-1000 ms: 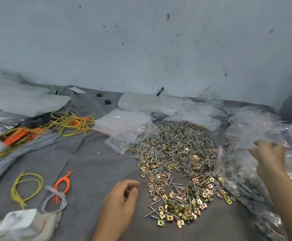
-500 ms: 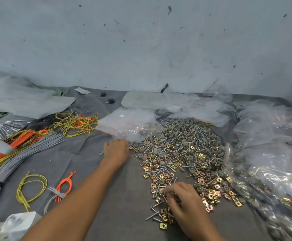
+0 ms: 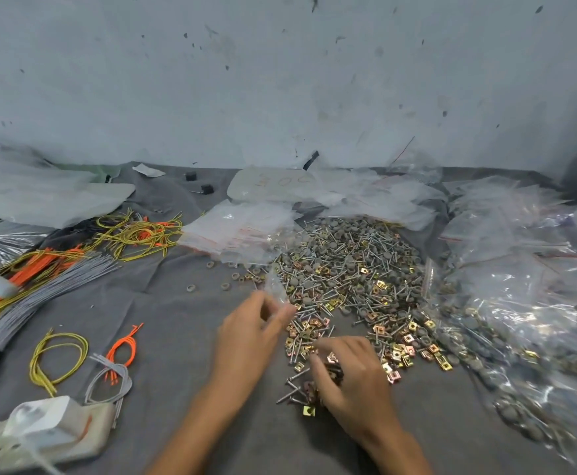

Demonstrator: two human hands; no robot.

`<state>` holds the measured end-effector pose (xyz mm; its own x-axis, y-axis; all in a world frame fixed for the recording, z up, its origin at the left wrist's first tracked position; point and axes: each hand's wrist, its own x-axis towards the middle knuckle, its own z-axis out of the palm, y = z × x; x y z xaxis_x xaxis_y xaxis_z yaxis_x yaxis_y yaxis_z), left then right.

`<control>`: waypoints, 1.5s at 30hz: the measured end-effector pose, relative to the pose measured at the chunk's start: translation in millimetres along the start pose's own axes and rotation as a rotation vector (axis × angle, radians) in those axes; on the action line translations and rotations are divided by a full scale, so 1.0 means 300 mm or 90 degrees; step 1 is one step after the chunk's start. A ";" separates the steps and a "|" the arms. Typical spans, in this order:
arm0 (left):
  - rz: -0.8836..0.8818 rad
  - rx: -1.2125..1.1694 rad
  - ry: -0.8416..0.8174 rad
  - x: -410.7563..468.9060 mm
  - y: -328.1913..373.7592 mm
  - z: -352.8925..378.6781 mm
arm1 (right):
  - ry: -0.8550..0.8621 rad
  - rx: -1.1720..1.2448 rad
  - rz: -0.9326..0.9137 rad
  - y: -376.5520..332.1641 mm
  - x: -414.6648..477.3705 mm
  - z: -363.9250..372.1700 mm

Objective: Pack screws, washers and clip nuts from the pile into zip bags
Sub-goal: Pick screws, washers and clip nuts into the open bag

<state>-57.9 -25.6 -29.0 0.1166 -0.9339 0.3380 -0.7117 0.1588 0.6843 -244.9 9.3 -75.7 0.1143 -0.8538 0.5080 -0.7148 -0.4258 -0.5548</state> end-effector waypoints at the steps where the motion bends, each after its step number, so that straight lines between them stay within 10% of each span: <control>1: -0.007 -0.021 -0.025 -0.043 0.019 0.023 | 0.002 -0.008 -0.012 -0.004 0.000 0.000; 12: -0.076 -0.312 -0.224 -0.141 0.090 0.069 | 0.008 0.083 0.059 0.016 0.004 -0.011; 21: -0.094 -0.323 -0.133 -0.125 0.087 0.055 | -0.053 0.215 0.125 -0.044 0.026 -0.008; 26: -0.073 -0.279 -0.104 -0.115 0.084 0.040 | -0.066 0.376 0.199 -0.049 0.059 -0.004; 33: 0.110 0.202 -0.137 -0.118 0.089 0.024 | -0.116 0.398 0.271 -0.087 0.105 0.006; 45: 0.108 0.127 -0.052 -0.113 0.093 -0.020 | -0.120 0.163 0.155 -0.132 0.133 0.038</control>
<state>-77.5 12.3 -17.5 -0.0657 -0.9234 0.3783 -0.8393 0.2562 0.4796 -204.2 -11.4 -41.0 0.1044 -0.9690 0.2240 -0.5443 -0.2442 -0.8025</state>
